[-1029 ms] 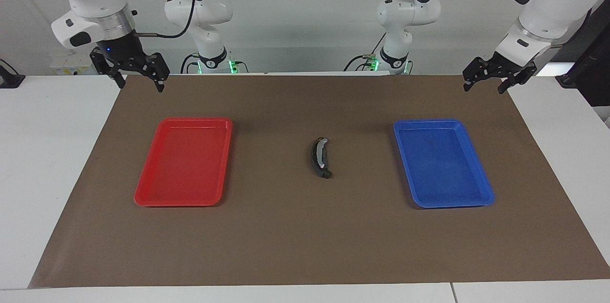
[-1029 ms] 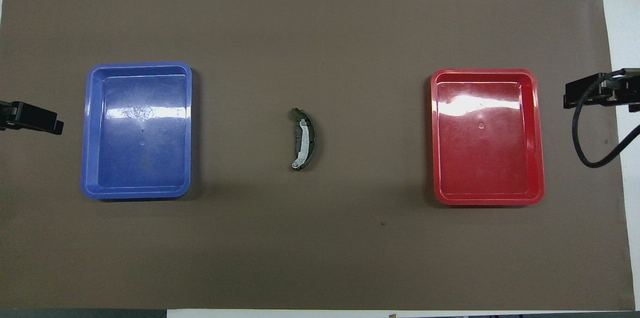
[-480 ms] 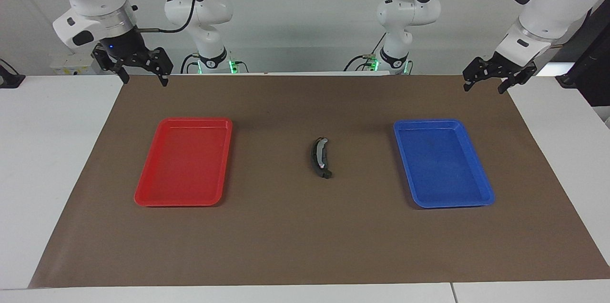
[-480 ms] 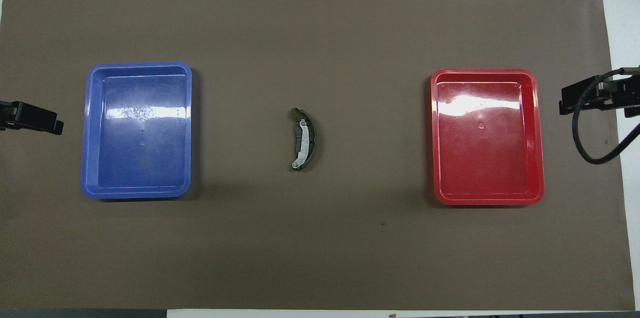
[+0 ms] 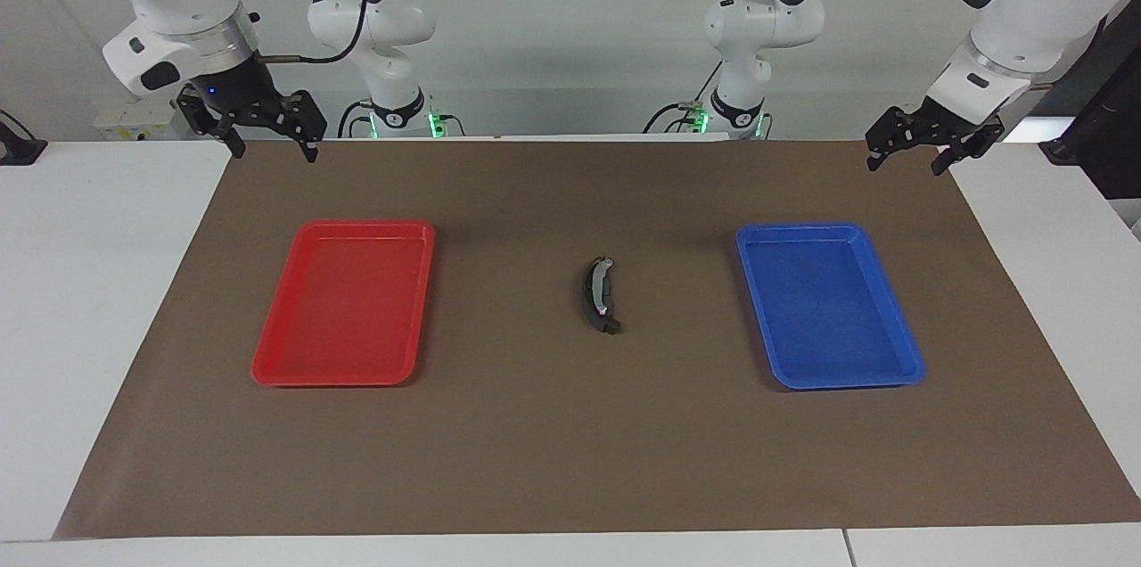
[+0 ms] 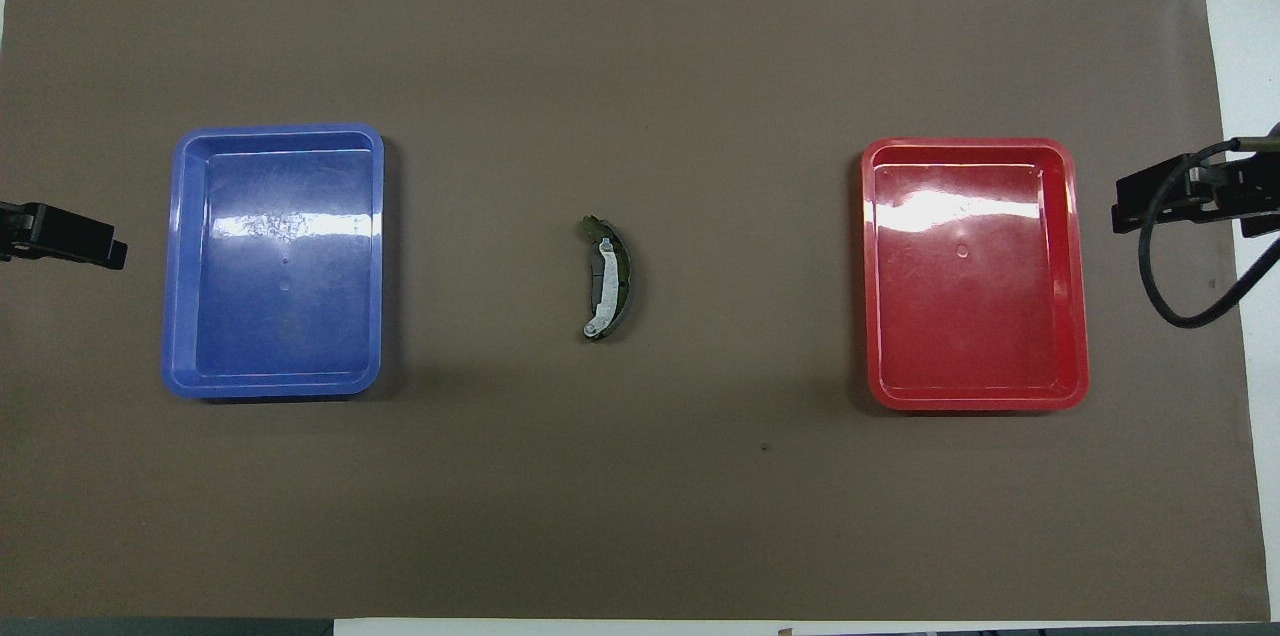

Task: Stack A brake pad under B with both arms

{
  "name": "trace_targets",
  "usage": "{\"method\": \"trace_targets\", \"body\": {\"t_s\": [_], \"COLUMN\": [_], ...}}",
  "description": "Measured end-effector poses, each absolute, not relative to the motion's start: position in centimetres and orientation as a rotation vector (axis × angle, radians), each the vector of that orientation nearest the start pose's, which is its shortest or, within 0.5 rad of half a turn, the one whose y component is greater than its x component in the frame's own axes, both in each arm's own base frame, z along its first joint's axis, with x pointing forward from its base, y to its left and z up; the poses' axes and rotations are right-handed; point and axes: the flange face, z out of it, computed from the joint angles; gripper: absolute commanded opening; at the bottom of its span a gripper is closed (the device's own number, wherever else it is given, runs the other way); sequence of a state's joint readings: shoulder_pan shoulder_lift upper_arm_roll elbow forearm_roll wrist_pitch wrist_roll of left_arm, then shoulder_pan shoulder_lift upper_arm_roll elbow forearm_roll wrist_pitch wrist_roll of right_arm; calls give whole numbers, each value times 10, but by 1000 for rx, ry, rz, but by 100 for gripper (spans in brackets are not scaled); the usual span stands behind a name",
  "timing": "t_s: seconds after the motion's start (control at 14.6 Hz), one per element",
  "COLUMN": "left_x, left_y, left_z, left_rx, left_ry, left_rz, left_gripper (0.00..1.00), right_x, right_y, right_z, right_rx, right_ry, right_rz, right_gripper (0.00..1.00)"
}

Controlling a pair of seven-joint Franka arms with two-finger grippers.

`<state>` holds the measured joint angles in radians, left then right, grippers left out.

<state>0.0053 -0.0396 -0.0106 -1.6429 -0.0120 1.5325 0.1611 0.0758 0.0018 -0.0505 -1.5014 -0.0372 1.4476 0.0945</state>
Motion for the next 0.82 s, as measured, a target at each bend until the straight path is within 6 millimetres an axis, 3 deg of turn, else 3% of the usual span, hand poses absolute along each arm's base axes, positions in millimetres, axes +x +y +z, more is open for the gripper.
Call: {"method": "trace_targets", "body": {"t_s": [0.82], "left_x": [537], "left_y": [-4], "left_z": [609], "left_rx": [-3146], "left_ry": [262], "left_rz": [110], "left_gripper": [100], "right_x": [541], "right_y": [9], "right_z": [645], "right_rx": [-3179], "right_ry": [96], "right_rz": [108], "right_gripper": [100]}}
